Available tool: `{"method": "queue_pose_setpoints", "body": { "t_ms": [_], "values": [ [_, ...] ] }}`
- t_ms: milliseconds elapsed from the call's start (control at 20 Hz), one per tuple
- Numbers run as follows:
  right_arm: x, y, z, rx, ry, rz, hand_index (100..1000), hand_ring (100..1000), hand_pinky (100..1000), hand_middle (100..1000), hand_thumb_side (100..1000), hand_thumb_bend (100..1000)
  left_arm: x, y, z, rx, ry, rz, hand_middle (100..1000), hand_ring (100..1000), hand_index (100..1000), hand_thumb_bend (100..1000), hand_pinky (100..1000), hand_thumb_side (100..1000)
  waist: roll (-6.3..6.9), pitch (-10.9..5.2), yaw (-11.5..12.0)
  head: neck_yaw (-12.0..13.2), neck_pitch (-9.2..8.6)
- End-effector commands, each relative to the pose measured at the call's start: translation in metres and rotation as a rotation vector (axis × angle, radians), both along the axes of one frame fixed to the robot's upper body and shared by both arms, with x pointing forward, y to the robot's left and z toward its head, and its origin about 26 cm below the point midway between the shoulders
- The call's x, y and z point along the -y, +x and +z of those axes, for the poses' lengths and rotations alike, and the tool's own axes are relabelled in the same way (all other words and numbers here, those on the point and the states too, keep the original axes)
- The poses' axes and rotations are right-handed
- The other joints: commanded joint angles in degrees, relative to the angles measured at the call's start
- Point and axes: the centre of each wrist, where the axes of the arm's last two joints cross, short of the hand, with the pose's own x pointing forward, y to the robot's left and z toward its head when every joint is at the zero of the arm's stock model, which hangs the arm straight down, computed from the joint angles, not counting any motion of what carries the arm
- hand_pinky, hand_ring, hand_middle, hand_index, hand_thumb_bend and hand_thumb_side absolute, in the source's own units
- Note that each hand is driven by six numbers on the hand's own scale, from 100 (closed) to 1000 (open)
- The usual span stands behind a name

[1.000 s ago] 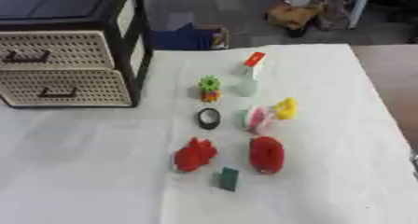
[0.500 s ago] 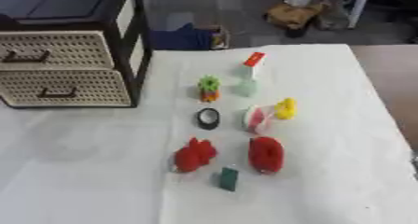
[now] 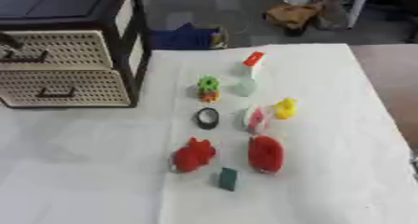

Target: Pick up objects from table and place into drawer.

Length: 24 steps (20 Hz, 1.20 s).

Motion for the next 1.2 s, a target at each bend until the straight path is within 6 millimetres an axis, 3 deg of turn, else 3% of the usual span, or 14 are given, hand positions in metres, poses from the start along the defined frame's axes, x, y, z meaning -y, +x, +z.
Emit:
{"method": "queue_pose_setpoints", "body": {
  "t_ms": [50, 350, 1200],
  "values": [
    [0.001, -0.002, 0.011, 0.033, -0.028, -0.003, 806, 619, 631, 588, 1000, 100, -0.006, -0.001, 0.011, 0.031, 0.023, 0.034, 100, 100, 982, 903, 100, 1000, -0.07, -0.79, -0.1, 0.2, -0.61],
    [0.001, -0.002, 0.011, 0.034, -0.030, -0.004, 798, 620, 632, 586, 1000, 100, -0.011, 0.003, 0.015, 0.059, 0.039, 0.118, 100, 100, 936, 997, 100, 1000, -0.19, -0.62, -0.2, 0.4, -0.85],
    [0.001, -0.003, 0.010, 0.032, -0.029, -0.008, 800, 620, 633, 583, 1000, 100, -0.018, 0.015, 0.026, 0.078, 0.002, 0.185, 100, 100, 880, 932, 100, 1000, 0.10, 0.15, -1.0, 1.2, -1.87]
  ]
}}
